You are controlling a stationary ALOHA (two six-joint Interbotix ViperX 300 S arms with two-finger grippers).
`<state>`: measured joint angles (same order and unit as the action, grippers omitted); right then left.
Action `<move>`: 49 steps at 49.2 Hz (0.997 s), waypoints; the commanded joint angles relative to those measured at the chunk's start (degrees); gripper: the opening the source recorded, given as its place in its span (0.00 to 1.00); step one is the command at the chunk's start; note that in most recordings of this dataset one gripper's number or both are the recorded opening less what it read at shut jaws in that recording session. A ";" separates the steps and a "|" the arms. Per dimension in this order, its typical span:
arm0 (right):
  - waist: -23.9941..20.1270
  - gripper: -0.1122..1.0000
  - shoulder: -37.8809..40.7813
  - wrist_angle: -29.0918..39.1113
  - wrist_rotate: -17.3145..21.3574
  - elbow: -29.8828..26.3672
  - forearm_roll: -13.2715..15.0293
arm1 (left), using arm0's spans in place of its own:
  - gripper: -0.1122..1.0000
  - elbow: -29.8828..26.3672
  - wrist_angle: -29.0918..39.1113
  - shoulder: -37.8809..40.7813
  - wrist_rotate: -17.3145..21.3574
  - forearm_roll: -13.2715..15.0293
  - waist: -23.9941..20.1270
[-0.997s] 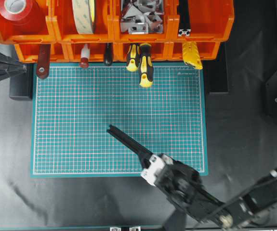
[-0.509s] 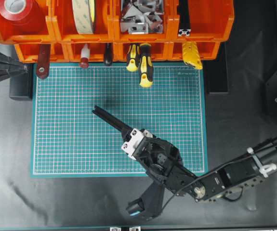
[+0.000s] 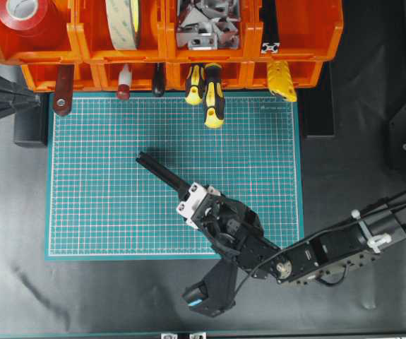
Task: Pick frame from container rack with right arm.
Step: 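Lower the black bar onto the green mat with the right gripper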
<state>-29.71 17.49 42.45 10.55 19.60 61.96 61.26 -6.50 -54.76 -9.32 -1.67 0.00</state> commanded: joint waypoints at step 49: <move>0.00 0.83 -0.44 -3.52 4.57 2.29 -5.10 | 0.10 -0.53 -0.26 0.18 -0.09 -0.18 0.26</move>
<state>-29.36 18.28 38.58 14.94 22.24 57.74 61.26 -6.50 -54.84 -9.32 -1.67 0.18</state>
